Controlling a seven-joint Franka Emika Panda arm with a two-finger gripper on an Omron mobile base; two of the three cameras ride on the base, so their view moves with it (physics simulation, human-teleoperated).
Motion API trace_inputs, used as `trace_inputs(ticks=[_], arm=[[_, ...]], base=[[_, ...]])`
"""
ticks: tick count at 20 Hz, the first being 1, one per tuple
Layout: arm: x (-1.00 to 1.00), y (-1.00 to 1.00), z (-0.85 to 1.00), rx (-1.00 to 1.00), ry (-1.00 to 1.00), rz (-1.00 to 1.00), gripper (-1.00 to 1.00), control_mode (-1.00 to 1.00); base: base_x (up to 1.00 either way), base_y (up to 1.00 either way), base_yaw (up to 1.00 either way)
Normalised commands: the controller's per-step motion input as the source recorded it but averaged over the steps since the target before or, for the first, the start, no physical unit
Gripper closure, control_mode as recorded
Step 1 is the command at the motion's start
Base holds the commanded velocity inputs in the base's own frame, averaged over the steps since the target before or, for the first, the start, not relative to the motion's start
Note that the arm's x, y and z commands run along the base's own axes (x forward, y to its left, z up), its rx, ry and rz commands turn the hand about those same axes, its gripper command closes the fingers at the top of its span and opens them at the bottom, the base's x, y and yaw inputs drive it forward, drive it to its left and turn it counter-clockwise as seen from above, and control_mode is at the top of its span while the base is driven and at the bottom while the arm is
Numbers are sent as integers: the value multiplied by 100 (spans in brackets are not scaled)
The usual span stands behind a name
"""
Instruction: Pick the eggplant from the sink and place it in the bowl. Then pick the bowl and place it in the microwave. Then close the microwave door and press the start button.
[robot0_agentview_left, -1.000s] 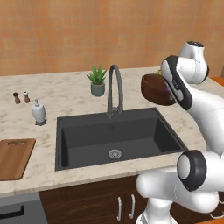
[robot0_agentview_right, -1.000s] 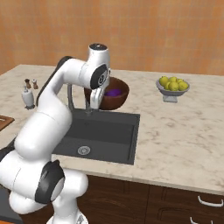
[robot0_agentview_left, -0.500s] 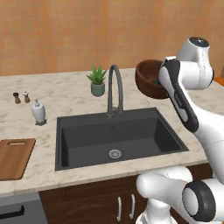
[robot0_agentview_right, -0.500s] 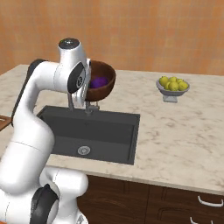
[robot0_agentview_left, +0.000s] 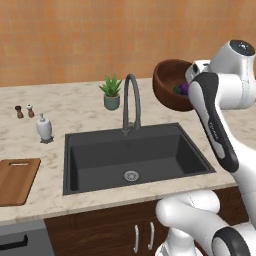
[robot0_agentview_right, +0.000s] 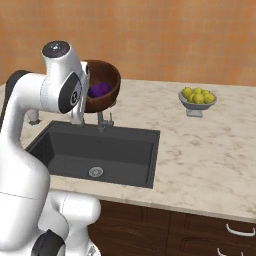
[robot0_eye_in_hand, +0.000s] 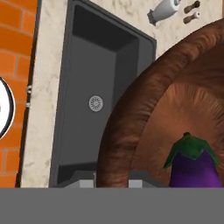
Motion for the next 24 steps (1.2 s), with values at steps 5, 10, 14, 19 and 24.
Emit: trace_inputs(ticks=[5, 10, 14, 19, 24], arm=[[-51, 12, 21, 0, -5, 0, 100, -100], [-48, 5, 29, 0, -3, 0, 100, -100], [-43, 2, 52, 0, 0, 0, 100, -100], [-2, 1, 9, 1, 3, 0, 100, 100], [0, 0, 0, 0, 0, 0, 100, 100]], base=[[0, 0, 0], [0, 0, 0], [0, 0, 0], [0, 4, 2], [-19, 81, 35]])
